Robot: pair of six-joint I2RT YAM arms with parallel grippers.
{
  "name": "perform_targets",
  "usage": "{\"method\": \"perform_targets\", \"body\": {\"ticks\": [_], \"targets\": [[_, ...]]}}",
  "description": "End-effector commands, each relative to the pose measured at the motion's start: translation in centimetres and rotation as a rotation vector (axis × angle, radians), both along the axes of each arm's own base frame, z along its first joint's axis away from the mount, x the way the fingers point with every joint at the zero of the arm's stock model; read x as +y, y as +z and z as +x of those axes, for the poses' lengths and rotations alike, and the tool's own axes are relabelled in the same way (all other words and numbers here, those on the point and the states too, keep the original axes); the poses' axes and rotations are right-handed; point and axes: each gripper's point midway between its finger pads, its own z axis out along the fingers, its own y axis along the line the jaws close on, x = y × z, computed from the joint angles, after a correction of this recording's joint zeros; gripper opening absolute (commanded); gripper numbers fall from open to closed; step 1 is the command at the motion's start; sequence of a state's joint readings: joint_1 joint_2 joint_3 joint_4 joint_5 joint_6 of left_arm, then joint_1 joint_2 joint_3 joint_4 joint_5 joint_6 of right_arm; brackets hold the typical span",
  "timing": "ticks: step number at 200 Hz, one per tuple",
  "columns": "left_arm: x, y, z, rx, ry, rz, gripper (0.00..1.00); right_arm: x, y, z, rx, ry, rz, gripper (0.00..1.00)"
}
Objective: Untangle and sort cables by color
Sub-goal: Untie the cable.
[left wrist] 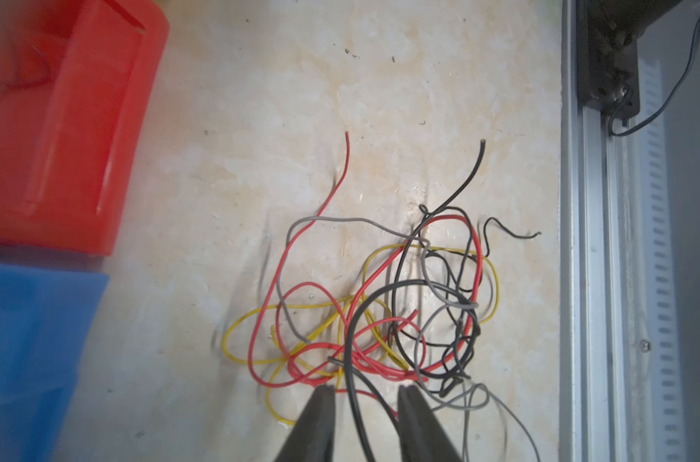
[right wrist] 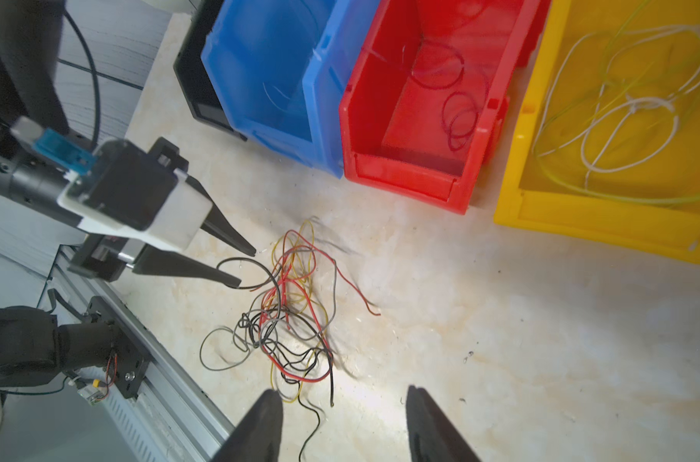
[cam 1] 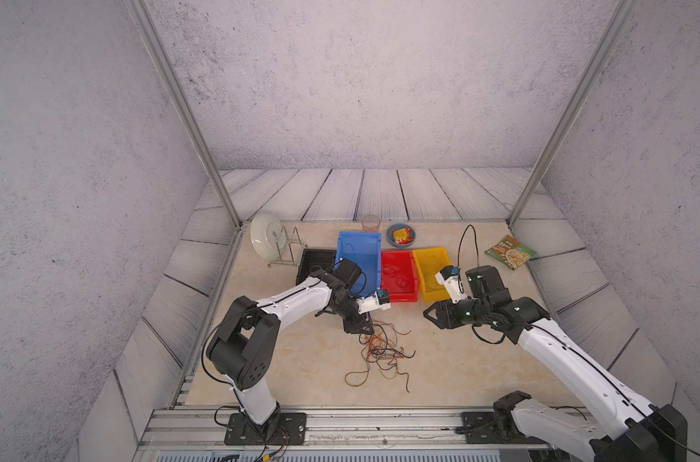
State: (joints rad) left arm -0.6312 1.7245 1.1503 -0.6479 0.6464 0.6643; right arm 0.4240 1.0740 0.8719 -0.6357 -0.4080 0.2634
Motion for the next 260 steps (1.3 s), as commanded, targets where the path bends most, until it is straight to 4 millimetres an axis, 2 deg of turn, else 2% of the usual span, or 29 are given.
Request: {"method": "perform_targets", "body": {"ticks": [1,32,48,64,75,92,104,135,155,187,216,234,260], "targets": [[-0.1,0.0,-1.2,0.017,-0.064,0.016,0.25,0.5,-1.0,-0.6,0.072,0.009,0.008,0.54],[0.2,0.3,-1.5,-0.006,-0.101,0.025,0.0,0.7,-2.3,-1.0,0.162,0.018,-0.023,0.5],[0.4,1.6,-1.3,-0.007,-0.091,0.03,0.0,1.0,-2.6,-1.2,0.172,0.029,-0.026,0.49],[0.6,3.9,-1.1,-0.021,-0.077,0.019,0.0,1.3,-2.3,-1.1,0.142,0.041,-0.024,0.47],[0.7,5.9,-1.3,-0.04,-0.071,-0.011,0.0,1.1,-1.2,-0.4,0.079,0.007,-0.028,0.46],[0.8,9.2,-1.8,-0.084,-0.063,-0.072,0.0,2.0,2.2,0.0,-0.093,0.03,0.071,0.46],[0.9,11.5,-2.0,-0.115,-0.043,-0.107,0.0,2.4,3.8,-0.1,-0.198,0.06,0.127,0.46],[1.4,15.0,-1.6,-0.136,0.014,-0.114,0.0,2.4,6.2,-0.2,-0.411,0.112,0.164,0.47],[1.4,17.7,-1.5,-0.149,0.042,-0.158,0.0,3.7,7.8,-0.6,-0.478,0.181,0.217,0.49],[0.6,21.7,-2.6,-0.08,0.053,-0.273,0.0,6.8,7.7,-1.6,-0.539,0.344,0.214,0.56],[0.1,22.9,-2.4,-0.045,0.077,-0.319,0.0,9.6,7.4,-3.2,-0.555,0.459,0.312,0.58],[0.1,22.8,-1.4,-0.065,0.112,-0.305,0.0,10.1,6.2,-3.3,-0.525,0.468,0.309,0.58],[0.1,23.7,-0.9,-0.061,0.134,-0.325,0.0,9.3,3.1,-2.0,-0.504,0.395,0.195,0.58]]}}
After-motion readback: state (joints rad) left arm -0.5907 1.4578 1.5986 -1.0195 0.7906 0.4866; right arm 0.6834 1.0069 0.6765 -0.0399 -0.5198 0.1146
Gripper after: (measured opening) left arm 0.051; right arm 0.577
